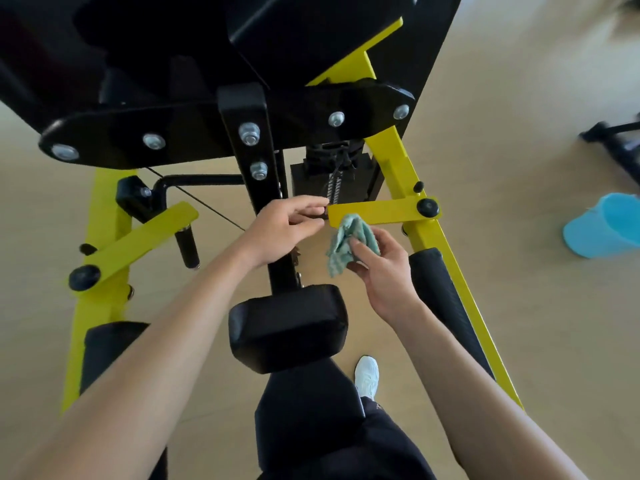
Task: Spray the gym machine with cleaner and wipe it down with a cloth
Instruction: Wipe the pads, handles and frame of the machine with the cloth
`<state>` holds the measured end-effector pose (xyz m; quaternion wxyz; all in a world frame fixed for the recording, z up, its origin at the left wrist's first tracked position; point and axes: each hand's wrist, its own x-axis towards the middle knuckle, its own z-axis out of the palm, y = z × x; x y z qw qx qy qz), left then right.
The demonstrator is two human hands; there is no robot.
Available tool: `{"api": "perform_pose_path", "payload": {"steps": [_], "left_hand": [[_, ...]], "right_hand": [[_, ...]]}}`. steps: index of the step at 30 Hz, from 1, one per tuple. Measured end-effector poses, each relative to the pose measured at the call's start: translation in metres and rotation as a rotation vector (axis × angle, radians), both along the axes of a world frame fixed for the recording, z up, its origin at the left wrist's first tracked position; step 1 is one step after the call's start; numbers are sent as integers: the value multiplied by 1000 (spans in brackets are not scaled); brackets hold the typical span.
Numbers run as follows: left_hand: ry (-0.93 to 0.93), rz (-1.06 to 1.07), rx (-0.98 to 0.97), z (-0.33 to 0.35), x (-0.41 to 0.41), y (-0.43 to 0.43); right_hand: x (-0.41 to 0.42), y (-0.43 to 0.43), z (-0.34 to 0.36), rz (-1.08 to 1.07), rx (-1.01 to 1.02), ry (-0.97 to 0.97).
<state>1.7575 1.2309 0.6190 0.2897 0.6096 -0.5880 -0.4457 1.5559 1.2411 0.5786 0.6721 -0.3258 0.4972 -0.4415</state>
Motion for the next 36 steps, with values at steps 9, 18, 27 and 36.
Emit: {"api": "perform_pose_path", "payload": {"steps": [9,18,27,36], "left_hand": [[484,329,-115,4,34,71],[506,1302,-57,-77,59,119],[348,1546,-64,-118,85,93],[231,1492,-92,-146,98,78]], "right_hand": [[72,-13,48,524,-378,279],[169,-10,42,917,-539,686],[230,-35,-16,1123,-773,998],[213,-23,-13,1173,-900,1223]]}}
